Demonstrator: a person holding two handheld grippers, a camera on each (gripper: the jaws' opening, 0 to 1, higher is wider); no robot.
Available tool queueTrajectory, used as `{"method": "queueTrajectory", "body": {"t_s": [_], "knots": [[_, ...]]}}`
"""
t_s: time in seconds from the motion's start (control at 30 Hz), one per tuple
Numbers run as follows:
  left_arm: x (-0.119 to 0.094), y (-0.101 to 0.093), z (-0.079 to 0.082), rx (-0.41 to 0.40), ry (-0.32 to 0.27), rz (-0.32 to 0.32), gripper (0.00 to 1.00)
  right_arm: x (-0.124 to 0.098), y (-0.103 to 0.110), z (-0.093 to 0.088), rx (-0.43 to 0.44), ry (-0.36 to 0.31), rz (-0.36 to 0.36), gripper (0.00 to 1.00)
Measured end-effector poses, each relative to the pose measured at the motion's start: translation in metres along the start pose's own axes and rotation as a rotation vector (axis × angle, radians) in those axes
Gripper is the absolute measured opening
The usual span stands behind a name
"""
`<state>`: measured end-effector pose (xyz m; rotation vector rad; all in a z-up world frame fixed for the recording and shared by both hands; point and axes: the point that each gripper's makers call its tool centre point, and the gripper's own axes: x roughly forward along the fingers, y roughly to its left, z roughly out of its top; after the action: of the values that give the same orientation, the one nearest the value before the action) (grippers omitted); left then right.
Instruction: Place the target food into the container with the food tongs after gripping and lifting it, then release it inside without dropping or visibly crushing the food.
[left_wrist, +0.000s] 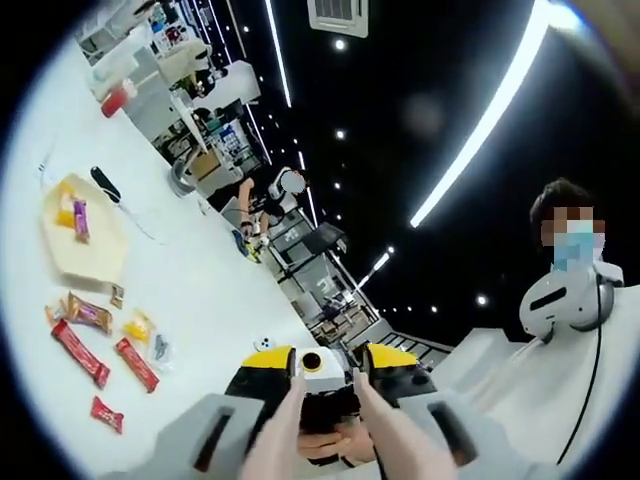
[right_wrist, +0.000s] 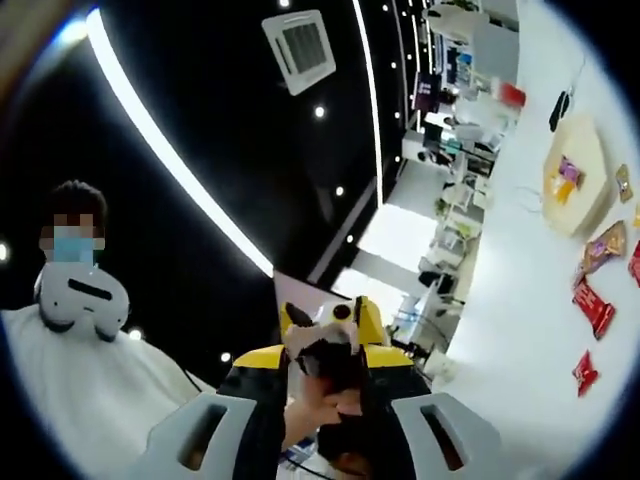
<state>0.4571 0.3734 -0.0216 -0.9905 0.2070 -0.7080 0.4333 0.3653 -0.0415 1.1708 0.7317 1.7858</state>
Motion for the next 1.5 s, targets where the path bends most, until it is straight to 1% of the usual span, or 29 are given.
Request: {"method": "queueTrajectory", "body": {"t_s": [0.03,0.07,0.1,0.13,0.17,0.23,0.3,0.33,0.37,0.43,0.47,0.5,0.57,0.6,0.63,0.67,0.7,0.8,0.87,1.03,1.13,1.3,1.33,1.4,1.43,1.47,1.5], "knots": [[-0.002,-0.003,0.006,0.003,-0.030,-0.015,0.26,-0.005,-0.005,0.004,-0.063,-0.015,-0.038,0.22],[-0.003,-0.004,0.004,0.004,-0.015,-0.015,0.26,-0.007,-0.005,0.009,-0.092,-0.042,-0.042,0.16],[-0.002,-0.004,0.001,0.026,0.006,-0.015,0.26,-0.008,-0.005,0.014,-0.095,-0.068,-0.044,0.14],[-0.002,-0.004,-0.002,0.029,0.020,-0.012,0.26,-0.011,-0.006,0.010,-0.068,-0.048,-0.053,0.15],[-0.002,0.000,-0.011,0.069,0.068,0.011,0.26,-0.011,-0.007,0.011,-0.066,-0.057,-0.059,0.16],[0.000,-0.001,-0.021,0.081,0.098,0.002,0.26,-0.008,-0.010,0.010,-0.074,-0.054,-0.073,0.14],[0.002,-0.004,-0.026,0.102,0.106,-0.011,0.26,-0.007,-0.012,0.009,-0.093,-0.047,-0.090,0.11],[0.002,-0.005,-0.026,0.108,0.105,-0.011,0.26,-0.008,-0.012,0.009,-0.095,-0.048,-0.093,0.09],[0.002,-0.005,-0.024,0.116,0.097,-0.004,0.26,-0.009,-0.014,0.010,-0.085,-0.056,-0.101,0.09],[0.002,-0.005,-0.024,0.148,0.105,0.003,0.27,-0.011,-0.015,0.009,-0.009,-0.068,-0.104,0.11],[0.002,-0.004,-0.019,0.189,0.076,0.008,0.27,-0.013,-0.017,0.004,0.016,-0.051,-0.108,0.12],[0.002,-0.005,-0.018,0.181,0.073,0.002,0.27,-0.013,-0.019,0.002,0.014,-0.049,-0.111,0.12],[0.001,-0.006,-0.015,0.162,0.063,-0.011,0.27,-0.013,-0.019,-0.002,-0.007,-0.039,-0.120,0.09],[0.001,-0.006,-0.016,0.161,0.069,-0.012,0.26,-0.012,-0.018,-0.002,-0.029,-0.039,-0.119,0.02],[0.000,-0.007,-0.019,0.154,0.086,-0.024,0.27,-0.014,-0.020,-0.003,-0.076,-0.020,-0.143,0.01],[0.000,-0.007,-0.016,0.161,0.067,-0.018,0.27,-0.012,-0.018,0.002,-0.104,-0.031,-0.138,0.01],[-0.001,-0.008,-0.015,0.165,0.064,-0.023,0.27,-0.011,-0.016,0.002,-0.078,-0.029,-0.131,0.01],[-0.001,-0.008,-0.013,0.154,0.061,-0.027,0.27,-0.009,-0.017,0.004,-0.068,-0.047,-0.136,0.01],[-0.002,-0.007,-0.013,0.141,0.070,-0.028,0.28,-0.008,-0.019,0.004,-0.068,-0.049,-0.144,0.01],[-0.004,-0.005,-0.019,0.171,0.093,-0.025,0.28,-0.008,-0.022,0.003,-0.064,-0.044,-0.157,0.01],[-0.005,-0.004,-0.021,0.186,0.110,-0.025,0.29,-0.008,-0.025,0.004,-0.036,-0.049,-0.161,0.01],[-0.007,-0.001,-0.021,0.176,0.120,-0.022,0.28,-0.006,-0.027,0.002,0.002,-0.045,-0.168,0.02],[-0.007,0.000,-0.020,0.154,0.120,-0.019,0.28,-0.006,-0.026,0.002,0.001,-0.045,-0.171,0.02],[-0.007,0.003,-0.019,0.149,0.115,-0.012,0.28,-0.011,-0.029,0.003,-0.033,-0.057,-0.204,0.02],[-0.008,0.005,-0.018,0.148,0.104,-0.009,0.28,-0.012,-0.029,0.003,-0.043,-0.056,-0.206,0.03],[-0.009,0.007,-0.013,0.127,0.084,-0.006,0.28,-0.017,-0.026,0.003,-0.051,-0.058,-0.204,0.05],[-0.011,0.009,-0.009,0.117,0.068,-0.003,0.28,-0.020,-0.020,0.004,-0.073,-0.070,-0.193,0.07]]}}
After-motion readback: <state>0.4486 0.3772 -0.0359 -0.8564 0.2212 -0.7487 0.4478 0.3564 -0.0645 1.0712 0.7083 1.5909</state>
